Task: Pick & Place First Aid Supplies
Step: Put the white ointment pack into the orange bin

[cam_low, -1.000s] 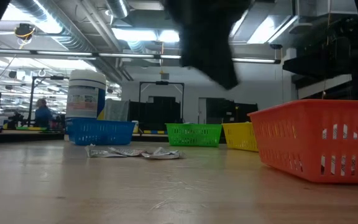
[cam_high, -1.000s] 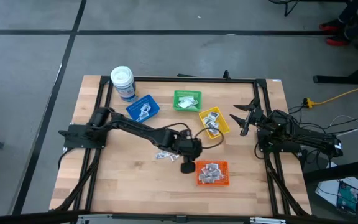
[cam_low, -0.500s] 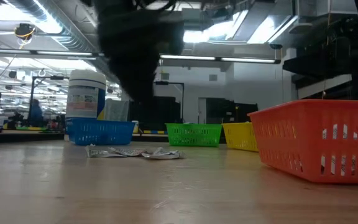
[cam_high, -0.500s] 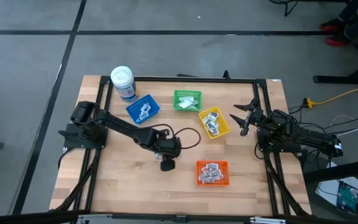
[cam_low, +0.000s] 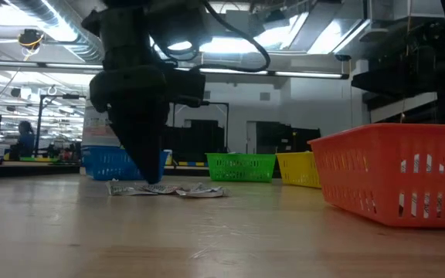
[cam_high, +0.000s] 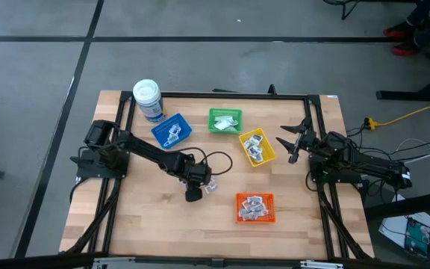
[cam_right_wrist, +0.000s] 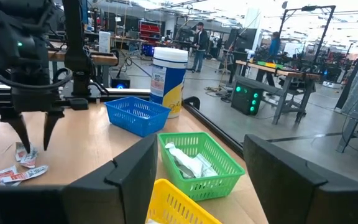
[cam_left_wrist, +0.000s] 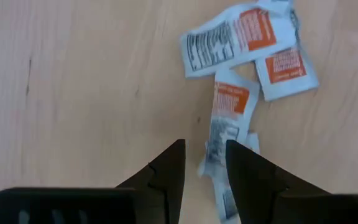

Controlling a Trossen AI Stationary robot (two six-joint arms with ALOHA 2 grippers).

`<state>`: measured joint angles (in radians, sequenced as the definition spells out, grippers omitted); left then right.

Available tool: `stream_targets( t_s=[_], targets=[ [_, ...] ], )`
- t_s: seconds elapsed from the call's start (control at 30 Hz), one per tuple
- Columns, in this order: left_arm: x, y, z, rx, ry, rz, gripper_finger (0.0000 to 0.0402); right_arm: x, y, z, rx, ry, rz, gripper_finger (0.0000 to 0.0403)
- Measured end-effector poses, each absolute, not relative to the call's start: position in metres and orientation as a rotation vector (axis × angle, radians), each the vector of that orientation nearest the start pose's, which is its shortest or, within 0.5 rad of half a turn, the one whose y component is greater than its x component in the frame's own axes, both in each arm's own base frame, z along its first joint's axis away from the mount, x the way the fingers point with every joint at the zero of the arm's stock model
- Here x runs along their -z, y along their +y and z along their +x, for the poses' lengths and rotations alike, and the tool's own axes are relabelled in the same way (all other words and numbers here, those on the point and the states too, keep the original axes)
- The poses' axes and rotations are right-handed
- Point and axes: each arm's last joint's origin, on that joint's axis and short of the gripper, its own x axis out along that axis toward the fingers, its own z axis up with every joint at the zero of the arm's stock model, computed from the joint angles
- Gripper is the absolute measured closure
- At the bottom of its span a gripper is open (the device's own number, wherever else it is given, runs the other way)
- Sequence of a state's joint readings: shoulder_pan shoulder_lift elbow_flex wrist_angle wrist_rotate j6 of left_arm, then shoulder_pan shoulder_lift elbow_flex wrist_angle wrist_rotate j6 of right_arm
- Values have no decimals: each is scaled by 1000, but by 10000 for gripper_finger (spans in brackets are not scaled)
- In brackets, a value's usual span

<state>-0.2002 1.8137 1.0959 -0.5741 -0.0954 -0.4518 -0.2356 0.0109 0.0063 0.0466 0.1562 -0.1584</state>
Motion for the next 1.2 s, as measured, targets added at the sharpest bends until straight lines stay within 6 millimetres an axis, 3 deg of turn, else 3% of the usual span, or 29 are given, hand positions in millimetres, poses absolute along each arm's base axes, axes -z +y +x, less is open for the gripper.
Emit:
stream_targets(
  t_s=[0.37, 0.63, 0.87, 1.2],
  targets=[
    [-137, -55, 331, -69, 1220, -148, 300, -169, -27, 94, 394, -11, -158, 166],
    [-131, -56, 335, -40, 1211, -104, 334, -169, -27, 94, 394, -11, -158, 166],
    [-137, -51, 337, -45, 1166, -106, 393, -169, -27, 94, 394, -11, -158, 166],
    [-161, -51, 345, -95, 1062, -103, 399, -169, -27, 94, 395, -11, -158, 166]
  ],
)
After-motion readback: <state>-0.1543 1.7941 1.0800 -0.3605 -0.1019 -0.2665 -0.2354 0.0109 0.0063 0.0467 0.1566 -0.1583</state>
